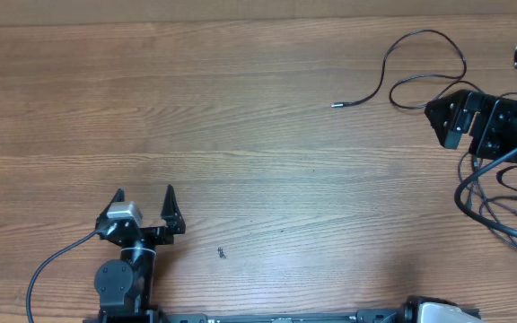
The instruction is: Untangle cables
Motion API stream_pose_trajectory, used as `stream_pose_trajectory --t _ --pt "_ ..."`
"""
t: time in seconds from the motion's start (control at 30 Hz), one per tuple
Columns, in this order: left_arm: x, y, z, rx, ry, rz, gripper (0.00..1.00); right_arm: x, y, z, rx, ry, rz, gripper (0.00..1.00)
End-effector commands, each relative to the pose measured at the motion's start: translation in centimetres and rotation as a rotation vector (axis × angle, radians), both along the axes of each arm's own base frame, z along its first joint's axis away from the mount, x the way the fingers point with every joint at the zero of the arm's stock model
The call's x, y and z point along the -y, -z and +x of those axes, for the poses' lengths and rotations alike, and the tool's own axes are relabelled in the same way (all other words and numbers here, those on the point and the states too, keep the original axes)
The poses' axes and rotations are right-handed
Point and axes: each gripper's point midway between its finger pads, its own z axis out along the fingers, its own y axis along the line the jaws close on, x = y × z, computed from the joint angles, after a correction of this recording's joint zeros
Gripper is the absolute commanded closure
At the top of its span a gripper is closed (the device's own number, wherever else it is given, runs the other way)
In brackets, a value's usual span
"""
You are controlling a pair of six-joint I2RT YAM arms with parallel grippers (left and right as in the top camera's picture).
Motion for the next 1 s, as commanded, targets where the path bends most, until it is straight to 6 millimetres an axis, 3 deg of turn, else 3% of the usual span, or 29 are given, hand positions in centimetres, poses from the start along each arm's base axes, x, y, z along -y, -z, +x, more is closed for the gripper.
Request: stream_pose_trajectory --t 0.0,0.97 --pt "0.7 0.01 -0.04 0.008 0.049 0.125 0.0 -0.23 -0.21 -0.04 0.009 -0.012 -0.003 0.0" --pt "0.65 0.0 -0.04 0.008 0.047 0.141 0.0 -0.23 -0.2 -0.04 0.009 -0.012 -0.003 0.0"
